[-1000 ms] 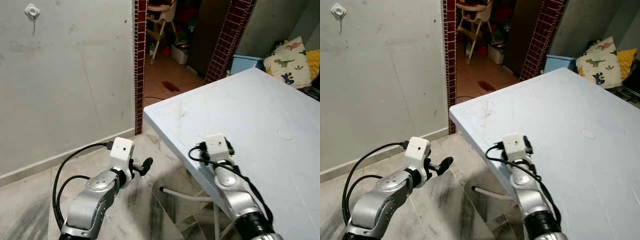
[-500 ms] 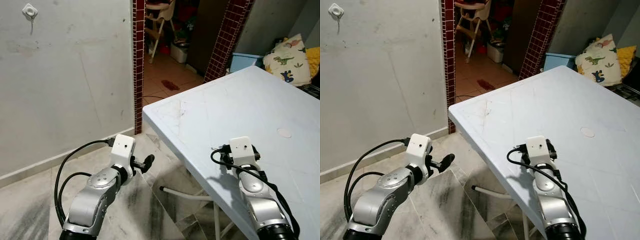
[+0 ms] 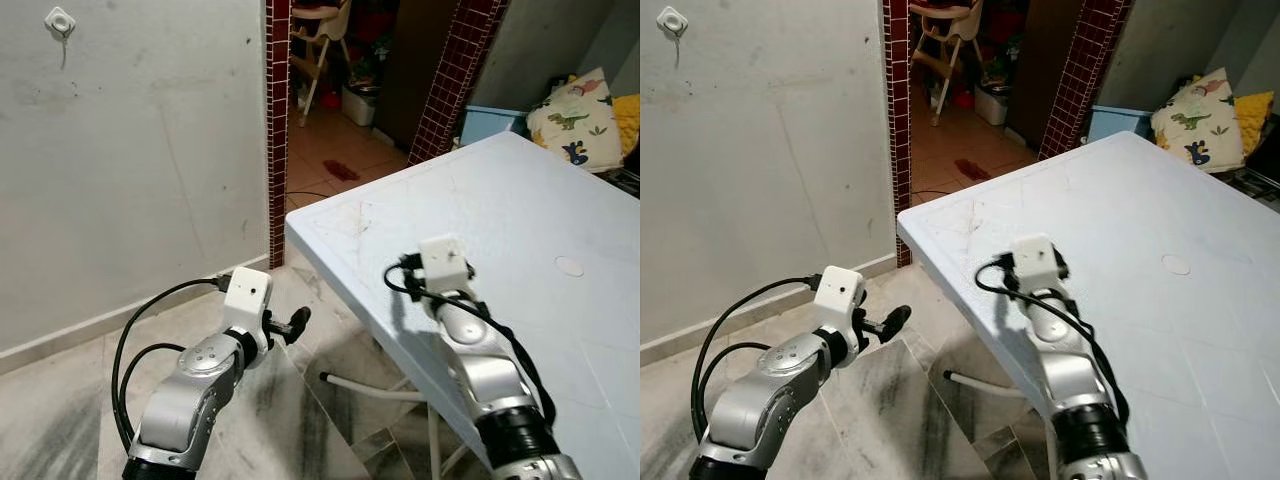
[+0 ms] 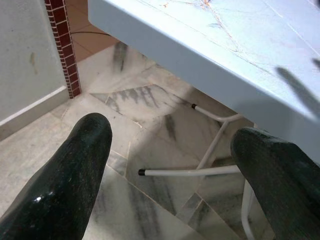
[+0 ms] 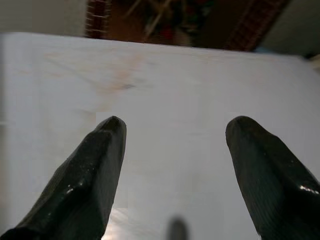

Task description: Hang keys on a hook

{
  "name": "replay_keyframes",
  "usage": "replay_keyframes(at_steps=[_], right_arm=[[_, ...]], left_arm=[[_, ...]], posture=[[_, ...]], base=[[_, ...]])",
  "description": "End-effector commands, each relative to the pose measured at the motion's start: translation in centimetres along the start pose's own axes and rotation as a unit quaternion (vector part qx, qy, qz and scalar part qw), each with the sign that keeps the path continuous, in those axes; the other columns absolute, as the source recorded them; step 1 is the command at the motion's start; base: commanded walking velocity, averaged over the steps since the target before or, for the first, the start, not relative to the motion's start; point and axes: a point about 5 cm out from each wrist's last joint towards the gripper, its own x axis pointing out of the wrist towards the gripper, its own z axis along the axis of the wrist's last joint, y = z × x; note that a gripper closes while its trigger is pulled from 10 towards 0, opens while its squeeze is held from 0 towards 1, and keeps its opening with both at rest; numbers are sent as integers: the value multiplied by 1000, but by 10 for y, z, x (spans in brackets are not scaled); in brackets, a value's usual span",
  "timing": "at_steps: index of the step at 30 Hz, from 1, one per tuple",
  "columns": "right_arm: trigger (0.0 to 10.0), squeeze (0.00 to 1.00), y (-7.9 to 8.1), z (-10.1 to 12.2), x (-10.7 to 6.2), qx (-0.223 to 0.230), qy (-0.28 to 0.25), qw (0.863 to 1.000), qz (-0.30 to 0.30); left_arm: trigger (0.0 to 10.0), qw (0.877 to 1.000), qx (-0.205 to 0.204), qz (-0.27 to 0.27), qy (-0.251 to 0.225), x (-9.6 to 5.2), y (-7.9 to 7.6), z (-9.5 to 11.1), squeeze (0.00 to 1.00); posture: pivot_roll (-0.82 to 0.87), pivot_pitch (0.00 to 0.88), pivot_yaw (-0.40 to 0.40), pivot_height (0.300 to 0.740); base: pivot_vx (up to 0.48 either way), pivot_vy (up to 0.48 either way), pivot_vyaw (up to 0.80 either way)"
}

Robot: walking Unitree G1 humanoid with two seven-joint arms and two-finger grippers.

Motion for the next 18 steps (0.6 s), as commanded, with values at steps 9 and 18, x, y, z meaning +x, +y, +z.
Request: replay_keyframes(at_steps=[9, 18], right_arm=[[10000, 0, -16, -18, 2, 15, 49, 997, -60], [10000, 0, -23, -26, -5, 1, 95, 990, -109]], left_arm=[[10000, 1000, 2, 3, 5, 0, 1, -2, 0], [10000, 1000, 4, -1, 9, 0, 0, -2, 0]], posture=[[135, 0, -91, 740], [137, 0, -91, 740]], base=[[0, 0, 0], [0, 0, 0]])
